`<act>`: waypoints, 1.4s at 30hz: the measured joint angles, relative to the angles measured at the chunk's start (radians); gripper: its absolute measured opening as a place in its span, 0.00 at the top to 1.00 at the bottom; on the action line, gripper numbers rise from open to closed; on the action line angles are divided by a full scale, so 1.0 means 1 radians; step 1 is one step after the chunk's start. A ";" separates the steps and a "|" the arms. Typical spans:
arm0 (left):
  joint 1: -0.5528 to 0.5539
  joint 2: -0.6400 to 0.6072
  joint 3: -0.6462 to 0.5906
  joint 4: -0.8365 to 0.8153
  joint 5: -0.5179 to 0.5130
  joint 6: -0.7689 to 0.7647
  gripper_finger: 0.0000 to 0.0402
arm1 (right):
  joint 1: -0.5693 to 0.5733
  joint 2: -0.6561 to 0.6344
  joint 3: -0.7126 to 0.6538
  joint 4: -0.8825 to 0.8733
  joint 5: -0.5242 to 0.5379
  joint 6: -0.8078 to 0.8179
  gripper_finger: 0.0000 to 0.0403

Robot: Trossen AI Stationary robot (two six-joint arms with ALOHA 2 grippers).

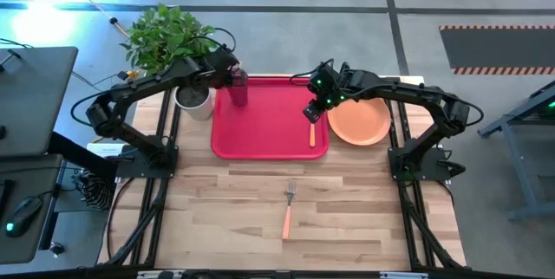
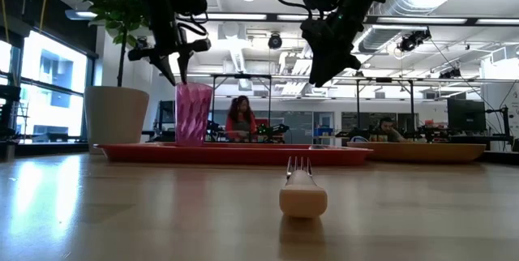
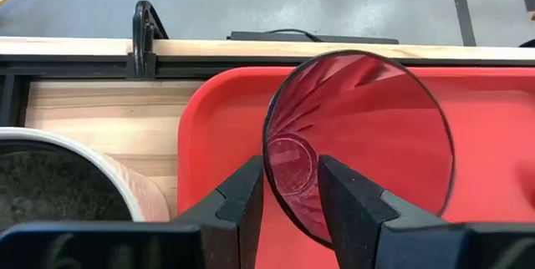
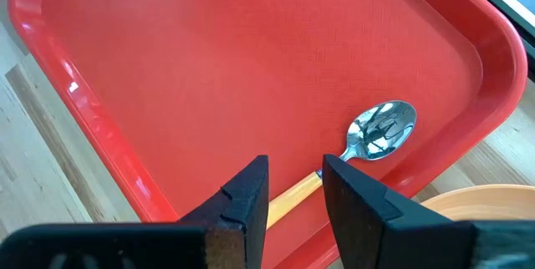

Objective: Pick and place plate/cup/fork/spoon on tray
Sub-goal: Put the violet cup on the top left of the red tray, then put the orange plate on the middle of the red tray

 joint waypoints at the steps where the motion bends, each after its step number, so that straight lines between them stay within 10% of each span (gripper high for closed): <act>1: 0.000 -0.006 0.000 -0.001 -0.002 0.000 0.74 | 0.000 0.000 0.000 0.000 0.000 0.000 0.74; 42: -0.288 -0.094 0.001 0.131 0.097 0.143 0.74 | 0.001 0.000 0.000 -0.073 0.000 0.133 0.74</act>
